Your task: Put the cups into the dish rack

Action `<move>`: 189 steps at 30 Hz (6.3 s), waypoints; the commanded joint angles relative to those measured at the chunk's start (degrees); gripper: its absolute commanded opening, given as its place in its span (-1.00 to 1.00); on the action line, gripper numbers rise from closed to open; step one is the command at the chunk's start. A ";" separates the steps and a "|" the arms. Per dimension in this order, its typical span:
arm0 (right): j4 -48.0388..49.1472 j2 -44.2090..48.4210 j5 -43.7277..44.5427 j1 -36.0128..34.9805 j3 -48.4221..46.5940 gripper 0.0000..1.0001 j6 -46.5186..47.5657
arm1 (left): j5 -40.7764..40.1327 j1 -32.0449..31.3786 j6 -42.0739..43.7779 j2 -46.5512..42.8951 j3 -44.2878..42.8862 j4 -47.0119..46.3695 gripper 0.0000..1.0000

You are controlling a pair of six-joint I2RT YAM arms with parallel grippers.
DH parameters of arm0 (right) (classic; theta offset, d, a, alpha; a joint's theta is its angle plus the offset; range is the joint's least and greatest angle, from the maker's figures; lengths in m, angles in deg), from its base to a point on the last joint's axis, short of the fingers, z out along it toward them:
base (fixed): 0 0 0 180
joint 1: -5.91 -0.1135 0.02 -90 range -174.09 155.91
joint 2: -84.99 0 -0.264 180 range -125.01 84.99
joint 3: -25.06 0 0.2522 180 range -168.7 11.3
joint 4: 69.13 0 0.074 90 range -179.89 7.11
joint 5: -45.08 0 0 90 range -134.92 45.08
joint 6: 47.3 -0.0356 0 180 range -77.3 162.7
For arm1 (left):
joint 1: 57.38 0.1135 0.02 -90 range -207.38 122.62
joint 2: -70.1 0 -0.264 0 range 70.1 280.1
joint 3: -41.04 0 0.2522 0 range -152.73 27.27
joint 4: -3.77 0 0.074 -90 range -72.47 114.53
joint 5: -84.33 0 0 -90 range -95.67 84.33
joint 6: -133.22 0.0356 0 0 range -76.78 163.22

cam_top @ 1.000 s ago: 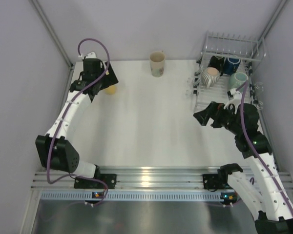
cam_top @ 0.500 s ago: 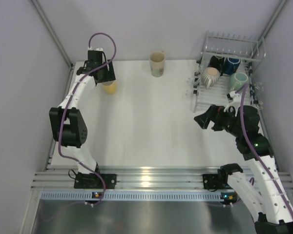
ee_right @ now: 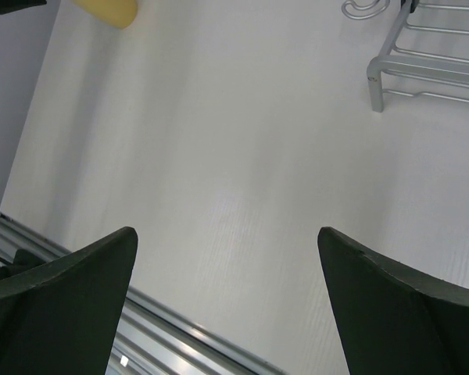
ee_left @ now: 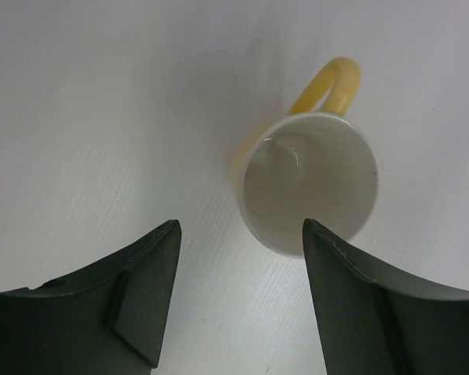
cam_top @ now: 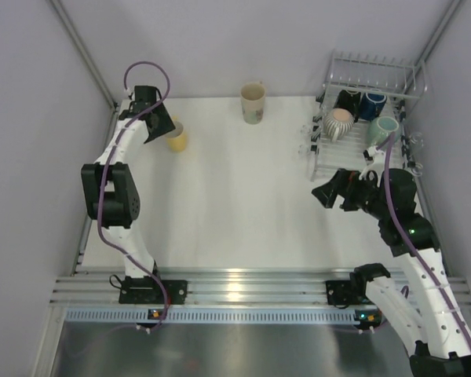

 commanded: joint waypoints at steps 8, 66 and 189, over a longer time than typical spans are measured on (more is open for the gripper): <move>-0.39 0.32 0.56 -0.31 -3.83 0.99 1.47 | 3.23 0.66 -13.85 8.16 -6.44 -0.06 0.22; 63.33 -16.81 -15.96 -18.57 2.06 0.99 -11.62 | 70.29 -24.12 -48.83 -34.19 54.47 -80.84 -1.00; -12.25 -68.75 24.12 17.62 -39.95 -1.00 -66.73 | 23.18 -18.23 -9.10 -62.41 47.88 -9.29 0.96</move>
